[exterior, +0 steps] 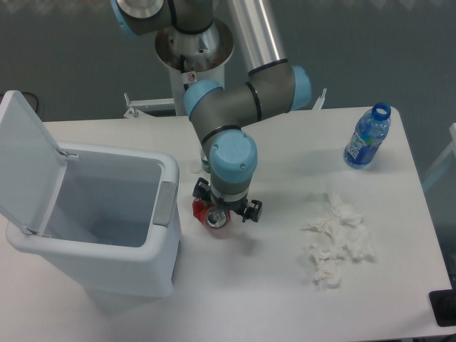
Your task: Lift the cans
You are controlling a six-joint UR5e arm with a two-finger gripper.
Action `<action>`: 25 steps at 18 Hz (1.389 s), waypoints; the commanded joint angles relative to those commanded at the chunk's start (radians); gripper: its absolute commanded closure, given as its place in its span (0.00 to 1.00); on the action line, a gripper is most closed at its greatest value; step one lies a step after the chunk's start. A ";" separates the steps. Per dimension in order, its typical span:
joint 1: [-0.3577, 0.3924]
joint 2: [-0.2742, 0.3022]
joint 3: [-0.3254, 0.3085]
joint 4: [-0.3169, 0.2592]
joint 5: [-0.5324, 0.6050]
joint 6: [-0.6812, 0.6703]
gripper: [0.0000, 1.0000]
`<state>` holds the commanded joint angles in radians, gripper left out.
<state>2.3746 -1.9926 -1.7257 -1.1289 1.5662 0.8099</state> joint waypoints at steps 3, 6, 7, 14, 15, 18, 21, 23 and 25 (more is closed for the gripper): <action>-0.005 -0.008 0.002 -0.003 -0.003 0.003 0.01; -0.005 -0.014 0.005 0.000 -0.015 0.003 0.01; -0.005 -0.015 0.005 0.001 -0.021 0.003 0.01; -0.003 -0.025 0.011 0.006 -0.023 0.003 0.01; -0.003 -0.026 0.011 0.006 -0.023 0.003 0.01; -0.003 -0.029 0.011 0.006 -0.023 0.002 0.01; -0.003 -0.034 0.014 0.006 -0.023 -0.003 0.02; -0.003 -0.035 0.014 0.006 -0.025 -0.006 0.02; -0.003 -0.037 0.014 0.006 -0.023 -0.006 0.04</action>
<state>2.3715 -2.0295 -1.7119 -1.1229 1.5432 0.8038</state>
